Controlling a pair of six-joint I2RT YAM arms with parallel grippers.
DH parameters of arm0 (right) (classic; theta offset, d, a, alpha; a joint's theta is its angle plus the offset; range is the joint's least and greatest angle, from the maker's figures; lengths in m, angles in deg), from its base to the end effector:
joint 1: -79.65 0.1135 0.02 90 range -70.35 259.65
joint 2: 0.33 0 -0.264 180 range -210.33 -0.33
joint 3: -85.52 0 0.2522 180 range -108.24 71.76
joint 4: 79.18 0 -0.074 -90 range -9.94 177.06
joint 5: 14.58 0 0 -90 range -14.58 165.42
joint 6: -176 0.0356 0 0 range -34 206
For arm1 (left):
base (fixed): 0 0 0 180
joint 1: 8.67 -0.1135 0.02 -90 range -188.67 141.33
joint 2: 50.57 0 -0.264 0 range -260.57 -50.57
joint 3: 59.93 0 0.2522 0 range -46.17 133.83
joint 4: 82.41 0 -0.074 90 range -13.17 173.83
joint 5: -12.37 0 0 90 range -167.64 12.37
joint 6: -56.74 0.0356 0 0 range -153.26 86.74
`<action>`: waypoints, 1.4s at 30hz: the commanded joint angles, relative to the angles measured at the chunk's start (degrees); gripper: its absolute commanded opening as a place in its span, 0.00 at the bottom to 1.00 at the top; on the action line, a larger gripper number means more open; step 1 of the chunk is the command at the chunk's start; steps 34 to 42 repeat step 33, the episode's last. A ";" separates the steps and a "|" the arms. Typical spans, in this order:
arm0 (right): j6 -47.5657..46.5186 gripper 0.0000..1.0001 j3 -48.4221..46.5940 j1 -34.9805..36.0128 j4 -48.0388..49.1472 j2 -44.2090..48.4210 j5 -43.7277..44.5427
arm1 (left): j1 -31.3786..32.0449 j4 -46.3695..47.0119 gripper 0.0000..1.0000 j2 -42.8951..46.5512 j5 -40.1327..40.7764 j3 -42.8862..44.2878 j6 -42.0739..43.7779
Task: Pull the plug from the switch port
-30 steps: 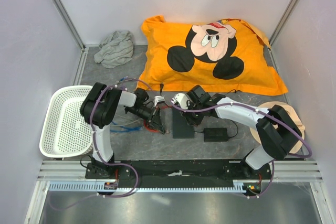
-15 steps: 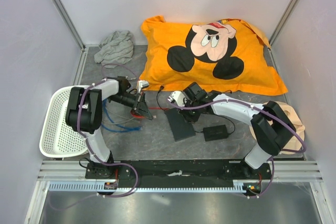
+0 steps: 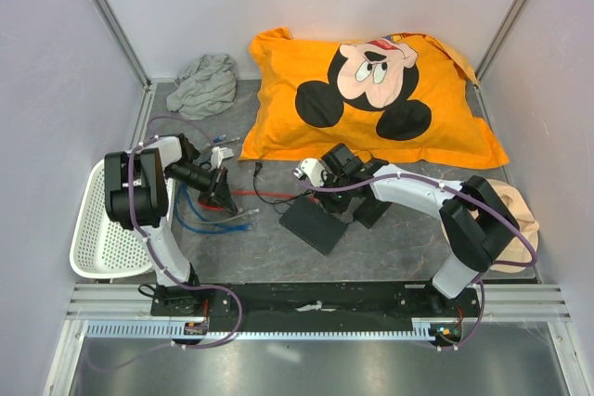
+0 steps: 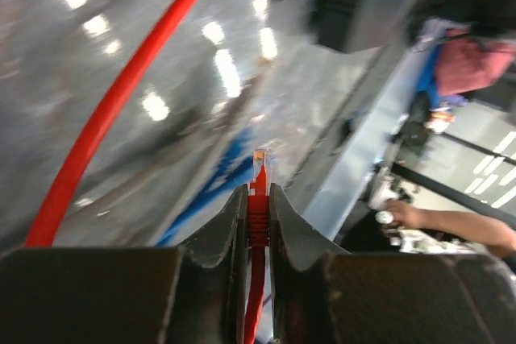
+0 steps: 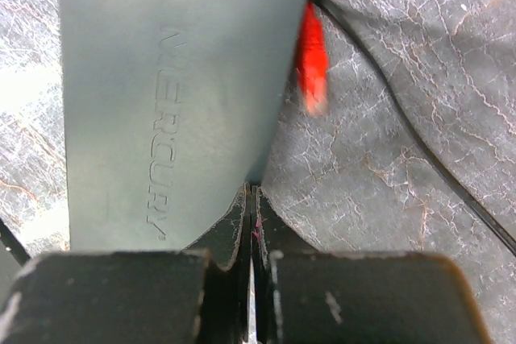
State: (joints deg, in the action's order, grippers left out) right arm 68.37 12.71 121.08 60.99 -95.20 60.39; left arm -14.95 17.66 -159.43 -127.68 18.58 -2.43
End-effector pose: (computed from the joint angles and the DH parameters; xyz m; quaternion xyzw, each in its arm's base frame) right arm 0.2392 0.2234 0.1862 -0.5017 0.8211 0.1738 0.2094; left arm 0.2907 0.0045 0.1450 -0.1169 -0.8874 0.4455 0.0187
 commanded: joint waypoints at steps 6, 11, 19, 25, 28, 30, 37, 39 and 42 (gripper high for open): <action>-2.23 0.11 -0.10 -0.65 -3.38 -1.55 7.81 | -1.01 6.14 0.58 3.12 13.40 -0.50 4.59; -2.76 0.44 -4.31 -0.74 -6.01 0.73 8.34 | -0.84 3.69 0.99 9.53 4.18 5.20 4.33; -0.39 0.98 -17.50 -2.49 -8.39 5.04 13.43 | 3.81 4.81 0.99 14.55 -2.61 18.02 -1.03; 6.82 0.98 -16.11 -2.67 -1.72 8.29 28.90 | 11.10 14.30 0.99 15.78 8.61 24.53 -10.43; 5.94 0.98 -12.50 -3.37 -0.04 11.02 33.39 | 14.44 16.60 0.99 15.17 13.91 26.91 -14.12; 5.16 0.98 -10.49 -4.86 -0.74 13.04 31.74 | 15.77 18.09 0.99 14.73 16.54 28.06 -17.02; 6.02 0.98 -8.81 -7.93 -0.83 15.50 30.32 | 17.71 21.25 0.99 15.08 19.35 28.85 -20.63; 6.02 0.98 -8.81 -7.93 -0.83 15.50 30.32 | 17.71 21.25 0.99 15.08 19.35 28.85 -20.63; 6.02 0.98 -8.81 -7.93 -0.83 15.50 30.32 | 17.71 21.25 0.99 15.08 19.35 28.85 -20.63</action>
